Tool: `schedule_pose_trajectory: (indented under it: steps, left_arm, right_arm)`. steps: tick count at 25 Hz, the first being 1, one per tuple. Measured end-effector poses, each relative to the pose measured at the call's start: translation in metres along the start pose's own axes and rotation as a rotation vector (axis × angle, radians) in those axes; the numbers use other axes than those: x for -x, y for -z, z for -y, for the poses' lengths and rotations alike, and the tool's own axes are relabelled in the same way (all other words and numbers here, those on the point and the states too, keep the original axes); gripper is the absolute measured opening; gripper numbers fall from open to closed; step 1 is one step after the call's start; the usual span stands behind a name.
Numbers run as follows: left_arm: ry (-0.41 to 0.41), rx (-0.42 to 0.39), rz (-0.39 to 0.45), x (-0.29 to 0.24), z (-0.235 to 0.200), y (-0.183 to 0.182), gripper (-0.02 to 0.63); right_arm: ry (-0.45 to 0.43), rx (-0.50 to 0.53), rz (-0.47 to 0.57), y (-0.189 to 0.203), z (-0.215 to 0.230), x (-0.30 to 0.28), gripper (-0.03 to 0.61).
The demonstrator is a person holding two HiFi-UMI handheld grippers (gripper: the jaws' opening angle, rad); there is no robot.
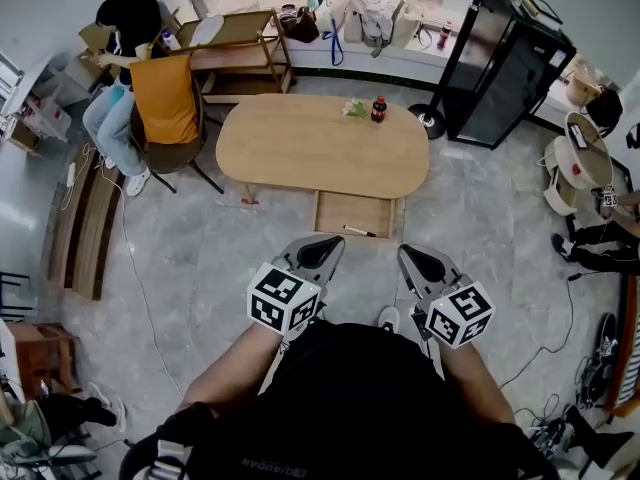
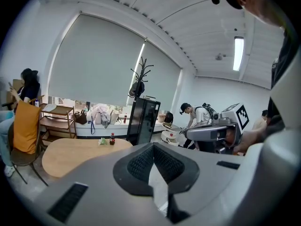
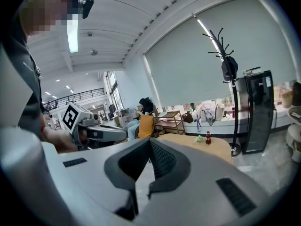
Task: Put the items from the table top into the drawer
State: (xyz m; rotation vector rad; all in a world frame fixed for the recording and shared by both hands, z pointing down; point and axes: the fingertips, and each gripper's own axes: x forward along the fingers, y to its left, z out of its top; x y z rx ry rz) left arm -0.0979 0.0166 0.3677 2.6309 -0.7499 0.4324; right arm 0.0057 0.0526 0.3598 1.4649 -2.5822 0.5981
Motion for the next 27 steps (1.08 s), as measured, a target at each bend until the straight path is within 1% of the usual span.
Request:
schedule_pose_trajectory:
  steps: [7, 27]
  left_arm:
    - [0.010, -0.003, 0.006, -0.0041, 0.0044, 0.0017, 0.002]
    - [0.003, -0.020, 0.006, -0.0012, 0.0049, -0.0042, 0.002]
  right_arm:
    - [0.013, 0.004, -0.001, 0.0039, 0.0050, 0.0025, 0.003]
    - [0.004, 0.007, 0.005, 0.0031, 0.0029, 0.0030, 0.003]
